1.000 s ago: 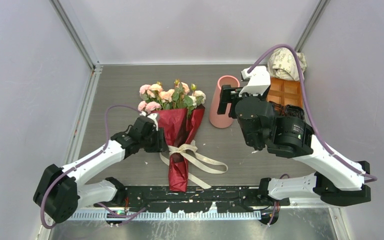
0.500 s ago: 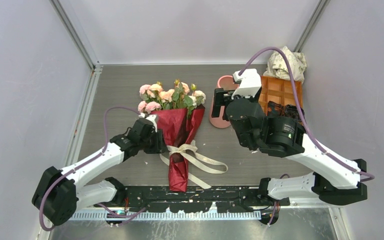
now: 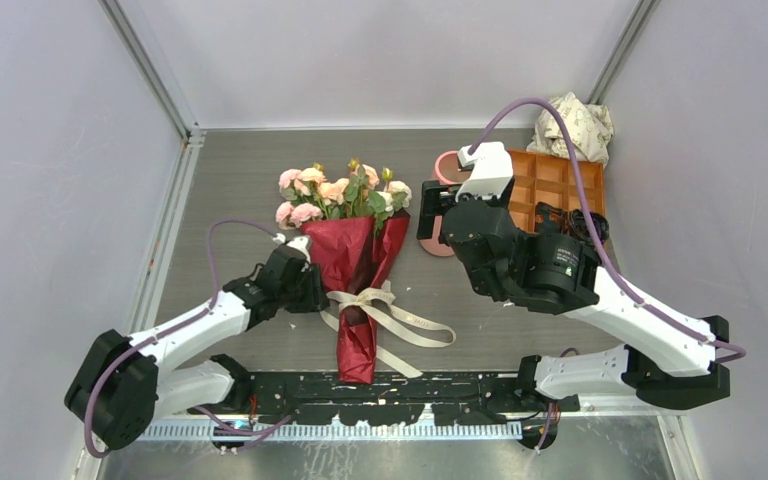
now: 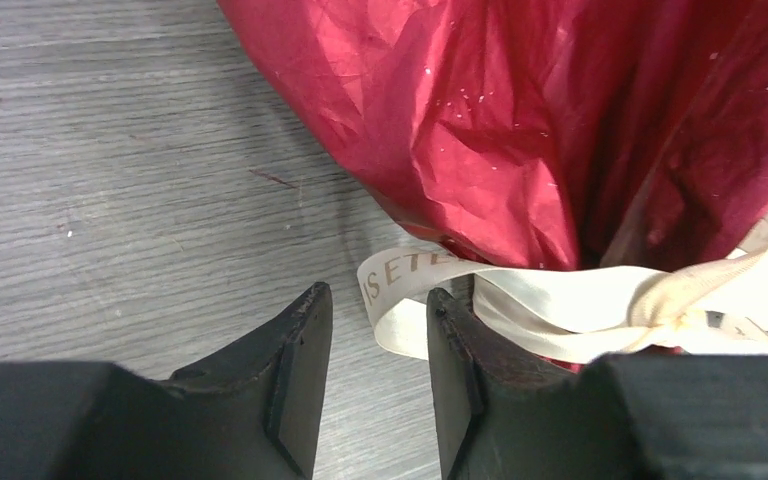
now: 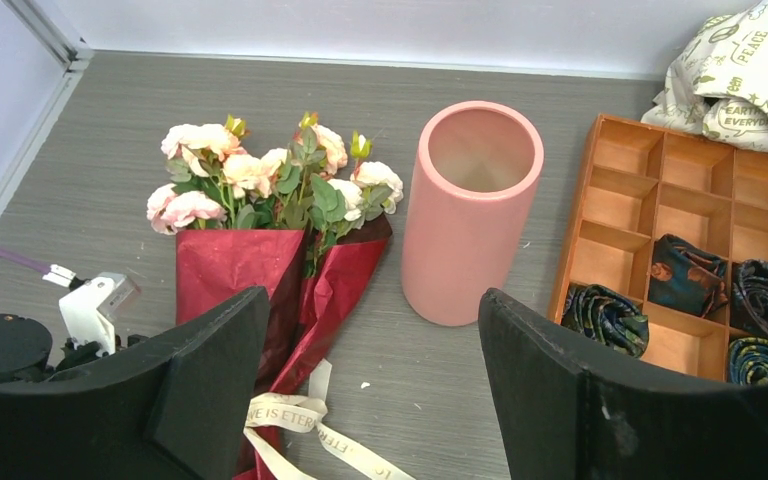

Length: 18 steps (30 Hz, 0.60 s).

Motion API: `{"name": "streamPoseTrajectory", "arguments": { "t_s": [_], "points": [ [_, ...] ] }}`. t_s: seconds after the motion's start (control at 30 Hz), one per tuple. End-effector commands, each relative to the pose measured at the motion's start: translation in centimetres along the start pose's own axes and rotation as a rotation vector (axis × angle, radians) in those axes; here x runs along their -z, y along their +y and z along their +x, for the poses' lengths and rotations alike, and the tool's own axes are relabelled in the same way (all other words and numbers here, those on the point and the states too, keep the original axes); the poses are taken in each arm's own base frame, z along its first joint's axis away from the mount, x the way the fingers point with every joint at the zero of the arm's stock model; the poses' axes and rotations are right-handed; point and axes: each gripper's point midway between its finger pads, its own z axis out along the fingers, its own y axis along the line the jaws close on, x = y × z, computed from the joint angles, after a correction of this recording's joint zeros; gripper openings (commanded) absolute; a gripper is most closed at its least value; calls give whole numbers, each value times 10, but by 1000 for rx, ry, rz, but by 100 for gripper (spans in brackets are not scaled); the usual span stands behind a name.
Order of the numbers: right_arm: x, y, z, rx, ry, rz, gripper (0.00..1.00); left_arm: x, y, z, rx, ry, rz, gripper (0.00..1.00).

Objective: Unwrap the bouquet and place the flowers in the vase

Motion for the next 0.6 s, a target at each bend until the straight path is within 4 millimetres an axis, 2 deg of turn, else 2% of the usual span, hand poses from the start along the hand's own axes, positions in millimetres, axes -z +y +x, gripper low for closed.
{"name": "streamPoseTrajectory", "arguments": {
  "t_s": [0.0,0.3,0.4,0.5,0.57],
  "points": [
    [0,2,-2,-46,-11,-1,82,-9,-11,-13,16,-63,49,40],
    [-8,16,14,-32,24,-16,82,-22,-22,-20,28,-53,72,17],
    [-10,20,19,-30,37,-23,82,-24,-23,-26,22,-50,55,5],
    [-13,28,29,-26,61,-40,82,-12,-11,-41,19,-84,-44,0],
    [-16,37,40,-21,88,-66,82,7,-10,-57,6,-124,-77,0]
  ]
}}
